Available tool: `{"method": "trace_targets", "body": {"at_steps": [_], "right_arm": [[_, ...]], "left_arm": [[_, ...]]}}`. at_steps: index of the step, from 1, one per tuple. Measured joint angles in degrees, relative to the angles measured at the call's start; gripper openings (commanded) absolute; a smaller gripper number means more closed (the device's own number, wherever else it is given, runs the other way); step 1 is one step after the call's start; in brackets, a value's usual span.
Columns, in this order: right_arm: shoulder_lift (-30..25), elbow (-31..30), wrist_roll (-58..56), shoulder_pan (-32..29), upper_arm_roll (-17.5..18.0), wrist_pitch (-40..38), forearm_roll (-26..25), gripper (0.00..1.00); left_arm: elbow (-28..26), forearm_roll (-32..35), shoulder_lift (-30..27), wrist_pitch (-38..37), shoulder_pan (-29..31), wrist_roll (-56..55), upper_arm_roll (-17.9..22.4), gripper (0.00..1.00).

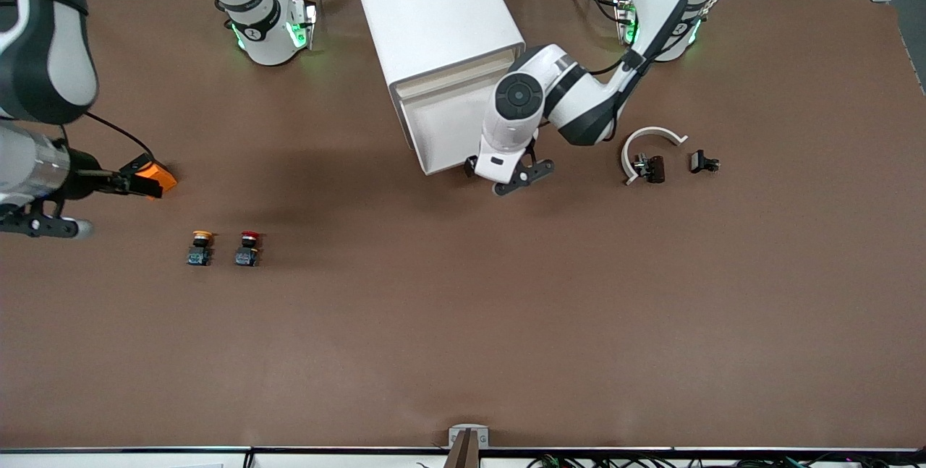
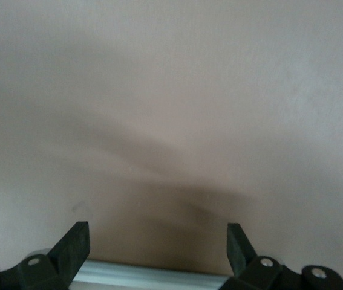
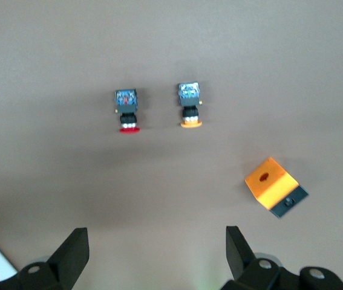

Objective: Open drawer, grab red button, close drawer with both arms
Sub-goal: 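Push the open drawer closed with the left gripper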

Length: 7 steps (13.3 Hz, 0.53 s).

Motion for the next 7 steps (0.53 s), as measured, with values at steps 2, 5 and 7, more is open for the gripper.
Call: {"method": "trace_targets", "body": {"at_steps": [2, 5, 7], "right_arm": [[-0.5, 2.9, 0.0, -0.2, 0.0, -4.6, -0.7, 1.0], [-0.8, 6.2, -0.1, -0.6, 0.0, -8.6, -1.1, 1.0], [-1.0, 8.2, -0.1, -0.9, 0.0, -9.5, -2.0, 1.0]], "left_arm": [[-0.1, -0.5, 0.3, -0.8, -0.3, -2.7, -2.3, 1.0], [-0.2, -7.6, 1.1, -1.3, -0.6, -3.8, -4.6, 1.0], [-0.2, -11.2, 1.4, -1.8, -0.8, -4.0, -5.4, 1.0]]}}
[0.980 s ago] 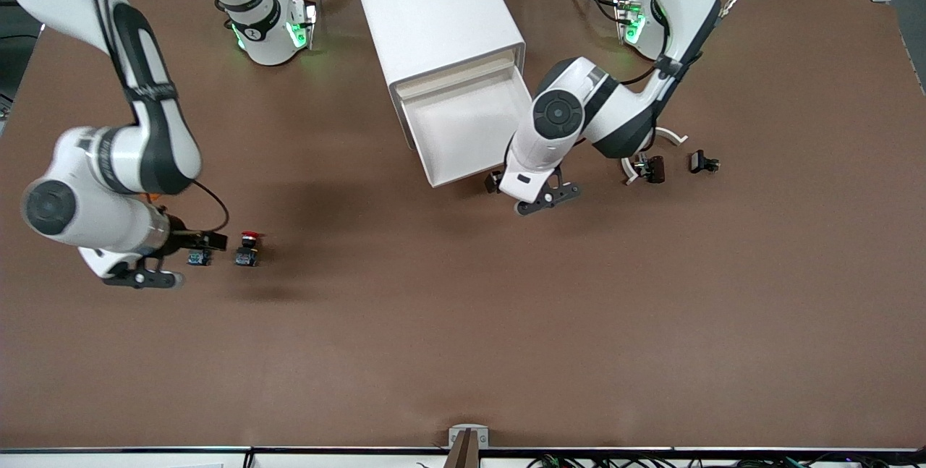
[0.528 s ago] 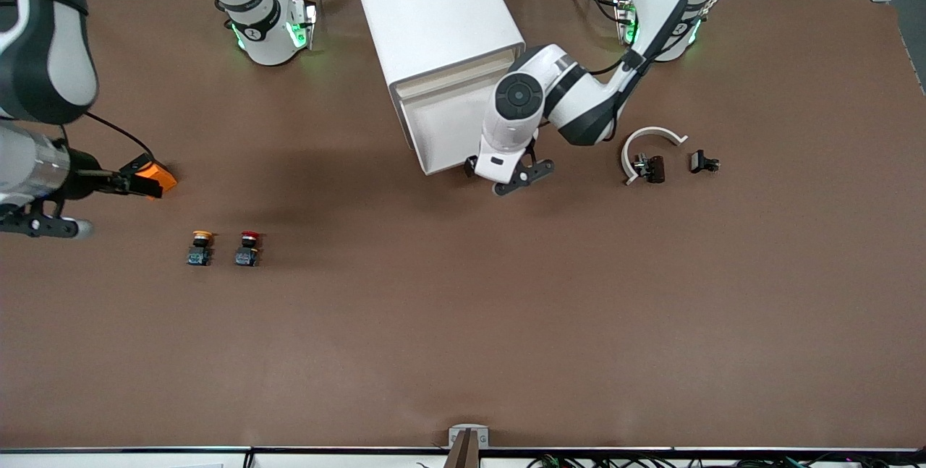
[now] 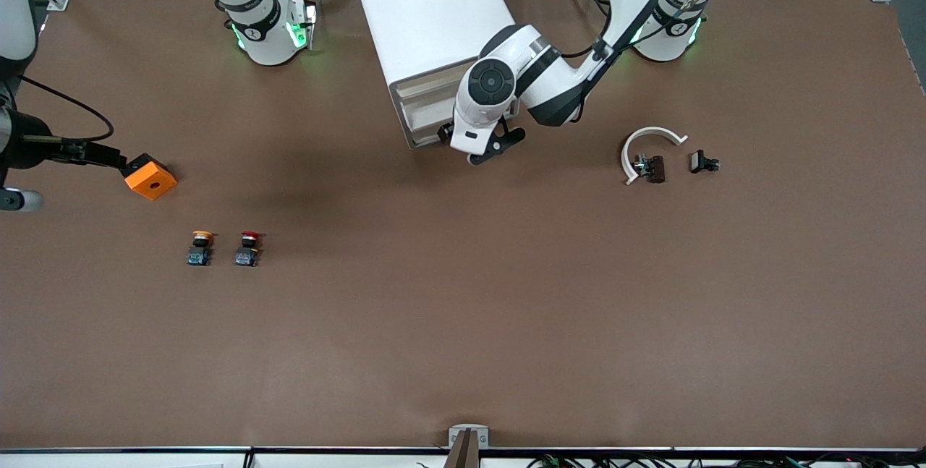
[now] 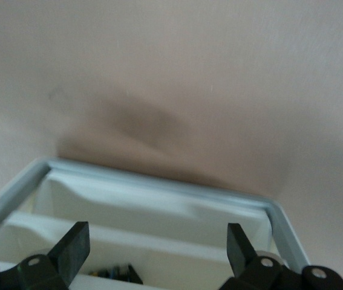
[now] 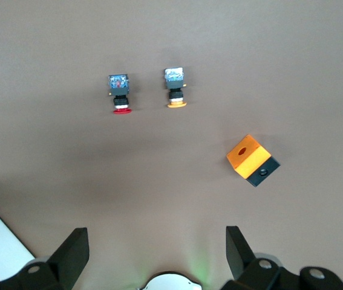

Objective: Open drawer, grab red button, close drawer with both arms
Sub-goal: 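Push the open drawer closed with the left gripper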

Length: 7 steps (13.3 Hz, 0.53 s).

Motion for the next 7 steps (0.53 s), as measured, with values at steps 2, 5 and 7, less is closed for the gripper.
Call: {"method": "trace_targets", "body": {"at_steps": [2, 5, 7], "right_arm": [[-0.1, 3.0, 0.0, -0.4, 0.0, -1.1, -0.6, 1.0], [-0.1, 4.8, 0.0, -1.1, 0.0, -2.5, -0.7, 1.0], [-0.1, 4.8, 0.1, -1.1, 0.1, -3.1, -0.7, 1.0]], "left_arm": [[0.0, -2.1, 0.4, -3.0, -0.1, -0.5, -0.7, 1.0], [0.2, -3.3, 0.9, -5.1, -0.1, -0.9, -0.9, 1.0], [0.4, -3.4, 1.2, -6.0, 0.1, -1.0, -0.8, 1.0]]}}
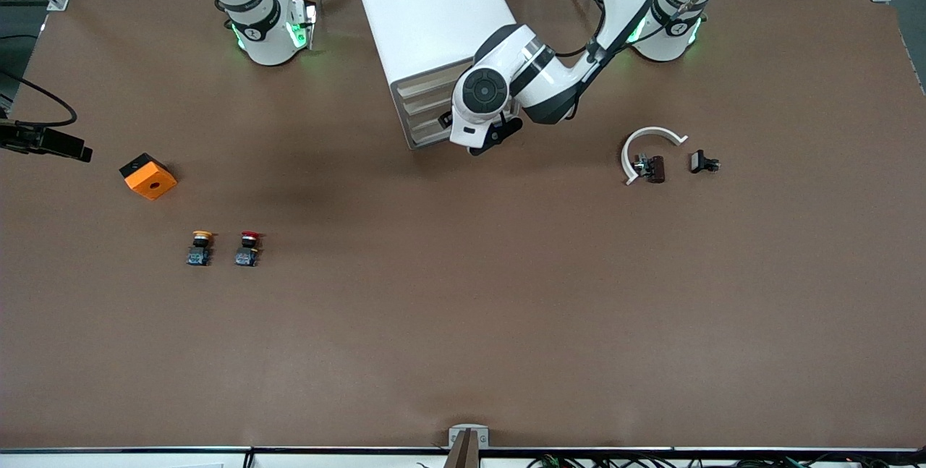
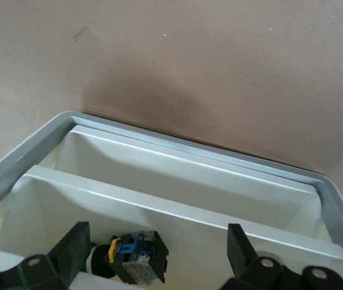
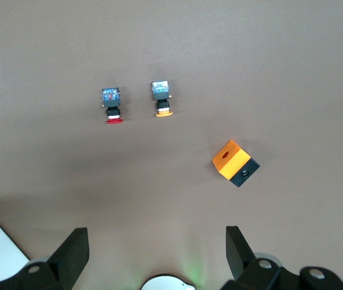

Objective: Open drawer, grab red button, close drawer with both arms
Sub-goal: 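Push the open drawer closed with the left gripper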

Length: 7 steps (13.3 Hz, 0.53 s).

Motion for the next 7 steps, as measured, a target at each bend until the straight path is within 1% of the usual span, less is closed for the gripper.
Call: {"method": "trace_targets", "body": {"at_steps": [3, 5, 7], "right_arm": [[-0.9, 0.4, 0.1, 0.0, 0.2, -0.7, 0.1, 1.0], [-3.3, 0.4, 0.1, 0.0, 0.4, -1.0, 0.1, 1.0], [-6.1, 0.1, 0.2, 0.0, 0.5, -2.1, 0.2, 1.0]], "left_arm": [[0.3, -0.1, 0.0, -1.3, 0.6, -0.2, 0.8, 1.0], [1.6, 0.2, 0.0, -1.5, 2.0, -0.1, 2.9, 1.0], [3.4, 3.9, 0.0, -3.4, 4.2, 0.2, 4.5, 1.0]]}}
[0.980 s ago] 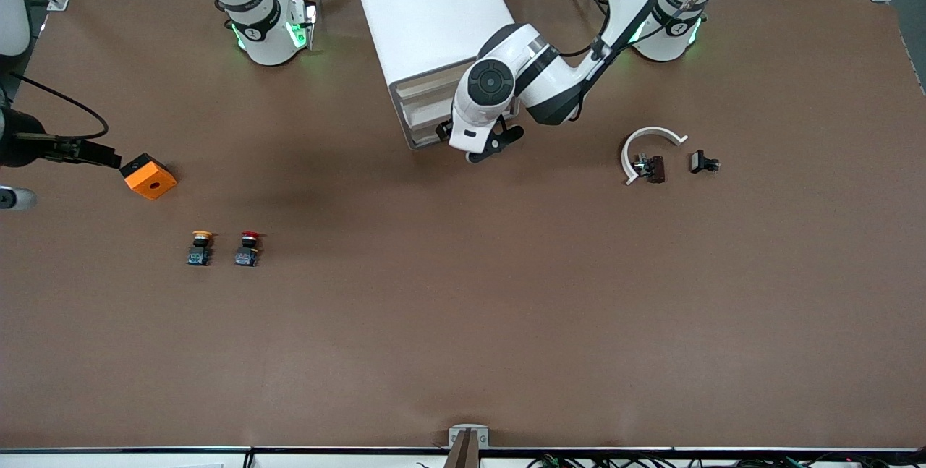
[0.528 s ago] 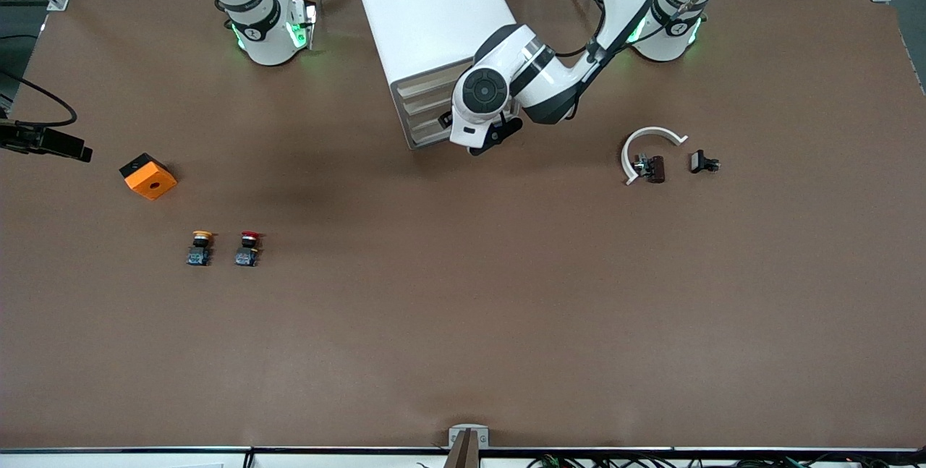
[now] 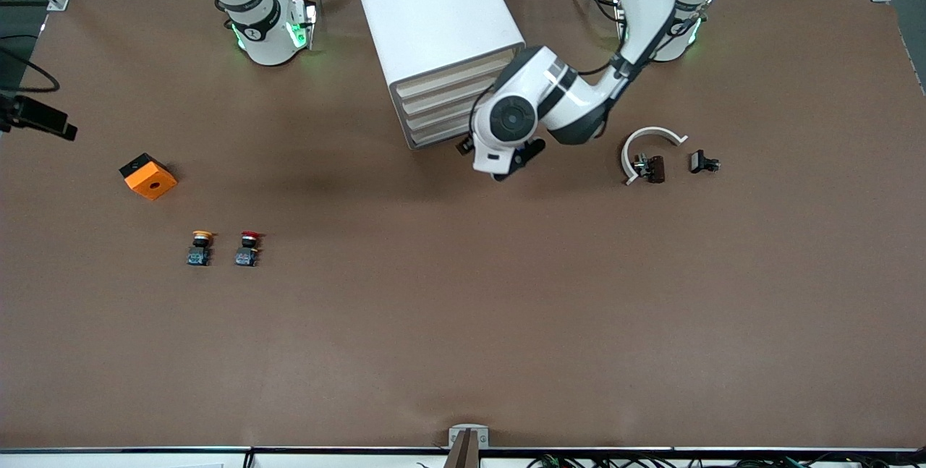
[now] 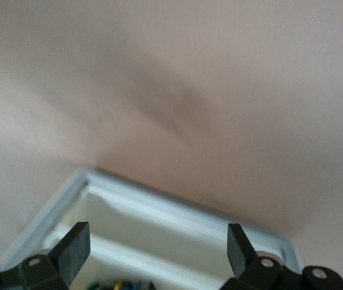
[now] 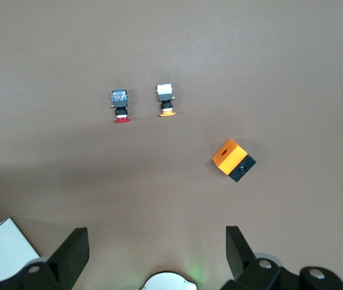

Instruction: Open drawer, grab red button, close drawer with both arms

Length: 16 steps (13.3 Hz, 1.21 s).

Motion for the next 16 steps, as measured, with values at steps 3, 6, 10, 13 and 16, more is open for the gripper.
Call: {"method": "trace_targets", "body": {"at_steps": [3, 6, 10, 13, 16], "right_arm": [[-3.7, -1.2, 0.7, -0.1, -0.1, -2.1, 1.3, 1.0], [-4.8, -2.2, 0.9, -1.0, -0.6, -2.9, 1.8, 1.0], [-5.5, -2.3, 0.8, -0.7, -0.7, -2.9, 2.3, 1.0], [-6.9, -2.5, 0.8, 0.0, -0.9, -3.0, 2.3, 1.0], [-7.1, -3.7, 0.8, 0.9, -0.9, -2.3, 2.3, 1.0]], "left_arm": [[2.8, 6.2, -0.2, -4.7, 3.5, 0.0, 0.3, 1.0], [6.7, 13.0, -1.6, -11.6, 6.8, 0.6, 0.3, 1.0], [10.5, 22.4, -4.8, -17.0, 10.9, 10.2, 0.4, 1.0], [11.9, 26.2, -7.5, -17.1, 15.5, 18.5, 0.4, 1.0], [14.1, 27.9, -10.1, -17.2, 19.1, 22.6, 0.5, 1.0]]}}
